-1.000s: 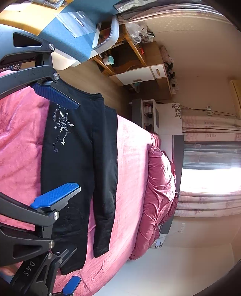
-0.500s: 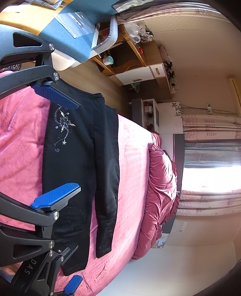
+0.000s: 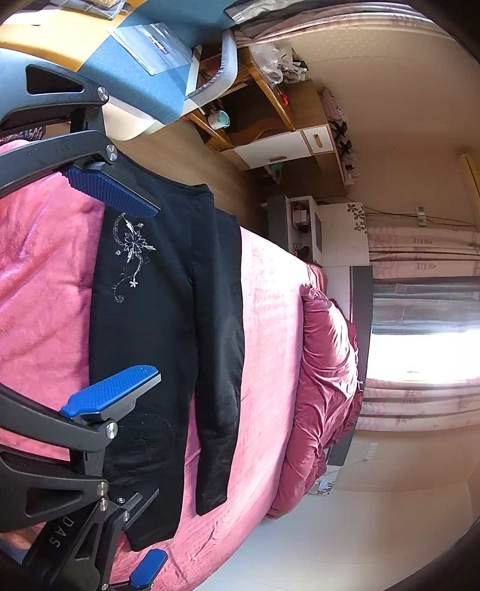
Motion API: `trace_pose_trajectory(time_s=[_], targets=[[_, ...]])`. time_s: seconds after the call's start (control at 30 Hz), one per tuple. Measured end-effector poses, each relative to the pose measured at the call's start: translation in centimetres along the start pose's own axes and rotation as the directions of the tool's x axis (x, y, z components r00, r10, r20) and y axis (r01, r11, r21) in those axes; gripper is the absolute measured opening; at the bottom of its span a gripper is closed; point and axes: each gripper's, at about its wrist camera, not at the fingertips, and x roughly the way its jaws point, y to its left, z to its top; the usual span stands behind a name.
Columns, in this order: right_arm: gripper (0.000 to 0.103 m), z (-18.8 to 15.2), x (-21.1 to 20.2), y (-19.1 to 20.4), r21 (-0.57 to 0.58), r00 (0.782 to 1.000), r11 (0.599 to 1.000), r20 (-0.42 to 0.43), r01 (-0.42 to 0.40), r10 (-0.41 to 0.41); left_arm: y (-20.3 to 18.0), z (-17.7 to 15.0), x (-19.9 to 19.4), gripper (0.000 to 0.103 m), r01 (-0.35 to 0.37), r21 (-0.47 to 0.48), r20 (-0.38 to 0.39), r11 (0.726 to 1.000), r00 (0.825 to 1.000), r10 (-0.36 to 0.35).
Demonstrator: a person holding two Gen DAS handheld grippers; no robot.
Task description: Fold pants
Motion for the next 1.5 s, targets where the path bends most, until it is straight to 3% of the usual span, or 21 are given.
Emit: trace_pose_trajectory(time_s=[0.77,1.03,1.23,1.37,1.43,1.5], targets=[[0.103,-0.7,1.4,0.0,0.003,0.999,1.0,-0.038,-0.004,0.004,0.1,-0.5,1.4,0.084,0.002,-0.004,-0.053,1.0,0.999,-0.003],[0.103,-1.2,2.7,-0.9,0.036,0.996,0.999,-0.08,-0.028,0.03,0.1,-1.3,3.0,0.084,-0.008,0.011,-0.103,1.0,0.995,0.009],[0.103,-2.1,5.0,-3.8,0.146,0.982,0.983,-0.136,-0.108,0.128,0.6,-2.2,5.1,0.084,0.034,0.017,-0.161,0.999,0.986,-0.031],[0.103,-3.7,7.2,-6.9,0.204,0.966,0.975,-0.222,-0.088,0.134,2.2,-2.8,6.8,0.084,0.142,-0.062,-0.201,0.988,0.968,-0.152],[0.103,-4.4,8.1,-9.1,0.261,0.955,0.962,-0.257,-0.077,0.146,3.5,-3.2,8.2,0.085,0.219,-0.158,-0.244,0.963,0.936,-0.253],[0.103,-5.4,8.8,-12.2,0.366,0.943,0.928,-0.278,-0.075,0.186,4.9,-3.5,9.7,0.086,0.238,-0.239,-0.302,0.941,0.903,-0.305]])
